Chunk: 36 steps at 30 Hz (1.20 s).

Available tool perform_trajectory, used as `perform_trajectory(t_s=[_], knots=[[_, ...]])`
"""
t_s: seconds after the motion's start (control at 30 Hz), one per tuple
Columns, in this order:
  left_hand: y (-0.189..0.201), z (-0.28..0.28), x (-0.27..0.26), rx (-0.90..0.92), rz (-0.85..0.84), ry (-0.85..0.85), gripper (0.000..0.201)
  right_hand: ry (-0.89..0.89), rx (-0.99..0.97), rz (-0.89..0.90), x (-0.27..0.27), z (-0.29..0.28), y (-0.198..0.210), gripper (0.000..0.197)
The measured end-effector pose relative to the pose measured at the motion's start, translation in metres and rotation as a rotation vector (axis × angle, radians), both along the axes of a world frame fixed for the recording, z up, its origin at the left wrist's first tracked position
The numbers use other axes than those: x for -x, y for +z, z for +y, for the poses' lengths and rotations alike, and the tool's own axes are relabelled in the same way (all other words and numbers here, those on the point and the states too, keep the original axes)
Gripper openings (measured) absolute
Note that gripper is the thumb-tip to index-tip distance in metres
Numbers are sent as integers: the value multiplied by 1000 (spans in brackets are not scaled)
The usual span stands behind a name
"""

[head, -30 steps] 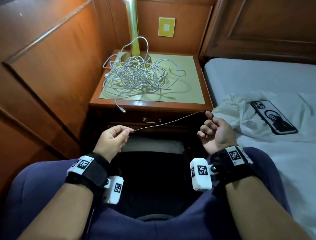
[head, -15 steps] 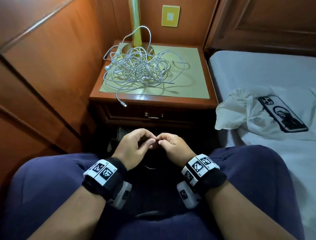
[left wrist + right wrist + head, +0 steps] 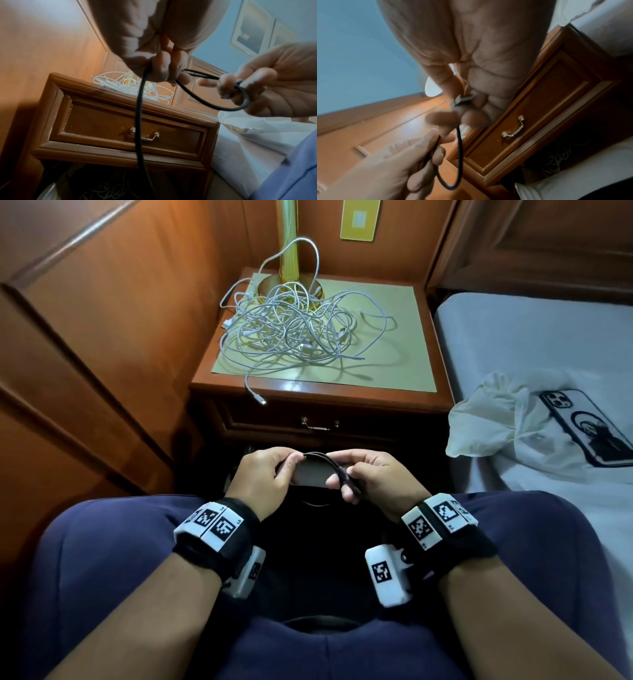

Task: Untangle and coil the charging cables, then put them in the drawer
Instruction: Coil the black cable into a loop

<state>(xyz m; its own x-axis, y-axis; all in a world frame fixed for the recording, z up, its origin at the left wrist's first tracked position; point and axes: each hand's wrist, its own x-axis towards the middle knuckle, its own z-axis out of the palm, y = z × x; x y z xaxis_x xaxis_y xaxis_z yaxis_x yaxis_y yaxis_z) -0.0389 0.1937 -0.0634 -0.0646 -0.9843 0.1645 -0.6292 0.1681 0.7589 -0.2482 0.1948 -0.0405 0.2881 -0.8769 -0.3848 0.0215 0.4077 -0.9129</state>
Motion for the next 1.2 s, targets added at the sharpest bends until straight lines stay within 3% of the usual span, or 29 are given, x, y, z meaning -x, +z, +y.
perform_trajectory(t_s=[0.13, 0.2, 0.3, 0.4, 0.5, 0.63, 0.77, 0.9, 1.07, 1.2], knots=[[0, 1, 1, 13, 81, 41, 22, 71, -37, -148, 6, 4, 4, 35], [0, 1, 2, -18, 179, 32, 24, 81, -16, -141, 6, 6, 4, 38], [3, 5, 7, -91, 331, -19, 22, 82, 62, 5, 1, 9, 4, 29], [10, 10, 11, -176, 445, -73, 20, -44, 253, 282, -4, 8, 3, 7], [12, 12, 11, -165, 381, -129, 22, -163, 349, 420, -4, 3, -3, 16], [11, 11, 11, -179, 437, -97, 21, -113, 338, 486, -1, 3, -4, 12], [10, 8, 6, -124, 438, -16, 20, 10, 275, 415, 1, 6, 0, 8], [13, 8, 3, -84, 355, -57, 18, 61, 295, 379, 1, 7, 9, 23], [17, 8, 3, -64, 354, -89, 16, 203, 229, 194, 4, 5, 11, 23], [23, 0, -6, -65, 314, -133, 15, -28, 207, 37, 8, -1, 15, 21]])
